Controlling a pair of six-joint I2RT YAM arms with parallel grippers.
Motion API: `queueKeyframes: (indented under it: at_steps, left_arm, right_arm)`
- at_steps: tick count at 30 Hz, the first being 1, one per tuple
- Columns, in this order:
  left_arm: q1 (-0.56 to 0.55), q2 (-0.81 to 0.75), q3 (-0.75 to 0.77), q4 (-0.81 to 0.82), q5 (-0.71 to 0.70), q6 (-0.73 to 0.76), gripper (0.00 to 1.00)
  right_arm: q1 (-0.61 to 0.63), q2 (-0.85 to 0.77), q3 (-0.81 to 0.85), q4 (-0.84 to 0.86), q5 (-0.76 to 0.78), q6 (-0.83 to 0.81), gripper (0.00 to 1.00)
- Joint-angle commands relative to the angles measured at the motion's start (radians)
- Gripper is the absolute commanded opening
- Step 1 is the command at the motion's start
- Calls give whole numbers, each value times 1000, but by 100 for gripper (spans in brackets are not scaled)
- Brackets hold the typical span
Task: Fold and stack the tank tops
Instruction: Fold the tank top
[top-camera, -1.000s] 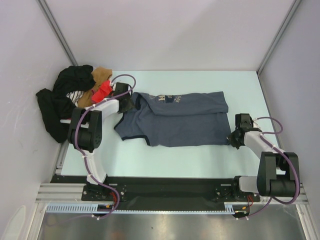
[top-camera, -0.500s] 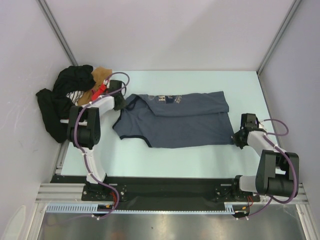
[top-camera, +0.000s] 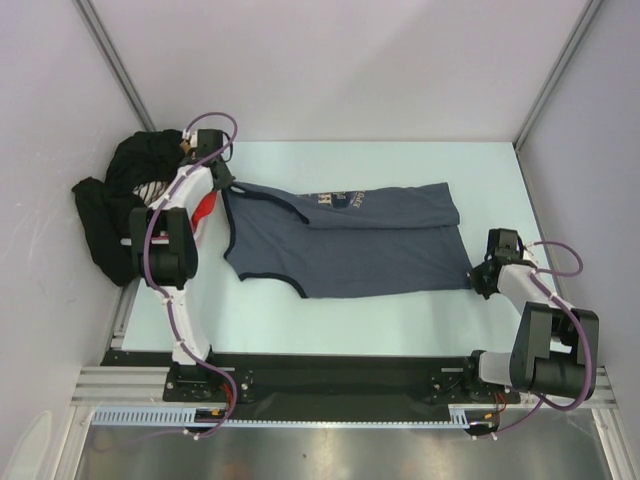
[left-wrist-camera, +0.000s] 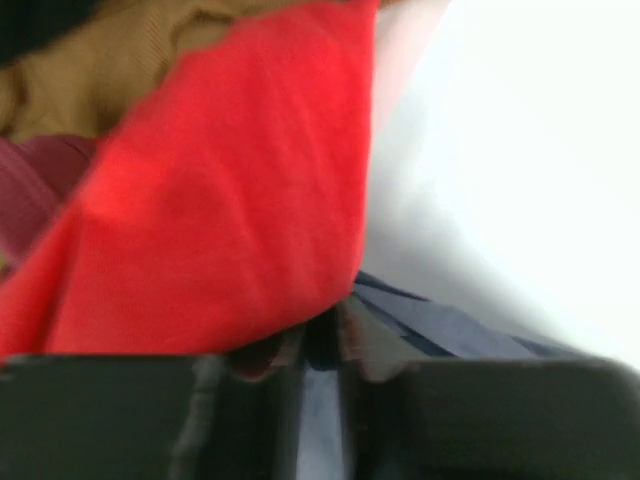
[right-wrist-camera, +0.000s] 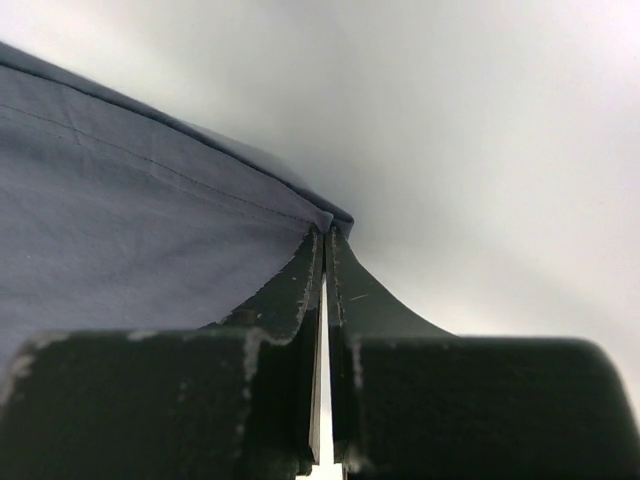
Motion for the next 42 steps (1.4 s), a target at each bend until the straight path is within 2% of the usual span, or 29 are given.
queueKeyframes:
  at_steps: [1,2,5,8,13,14,22,26,27,30,32,36,42]
  left_arm:
    - [45,32,32,-46,-30,11,24]
    - [47,37,40,-53,-32,-1,37]
    - [52,39,20,-58,-30,-24,46]
    - [52,-13,-63,-12,-30,-40,55]
    - [44,-177,-238,95,34,-55,59]
    - [40,-203,-309,113,51,-57,60]
    - [-80,-460,-662,236,281,-113,58]
    - [-224,-628,-842,224,245,-158,54]
    - [-291,-692,-867,215,235,-172,53]
    - [-420,-818,-989,232,231,-251,53]
    - [-480,-865,-1069,264,217,-317,49]
    - [-600,-894,-1146,316,200,-386,47]
    - [-710,-790,-1131,361,174,-434,45]
  right_arm:
    - [-12,-24,-8,-4,26,-14,0]
    - [-12,-25,-11,-2,25,-16,0]
    - [-12,-36,-29,2,18,-16,0]
    - [-12,-47,-43,11,17,-16,0]
    - [-12,-48,-45,10,2,-17,0]
    - [-12,-51,-45,8,0,-17,0]
    - [-12,-96,-51,-11,-11,-34,0]
    - [-12,-106,-51,-15,-15,-42,0]
    - [-12,-106,-54,-15,-17,-42,0]
    - [-12,-106,-57,-7,-29,-45,0]
    - [-12,-106,-63,-1,-35,-45,0]
    - [-12,-105,-66,10,-41,-51,0]
    - [-12,-100,-68,12,-46,-56,0]
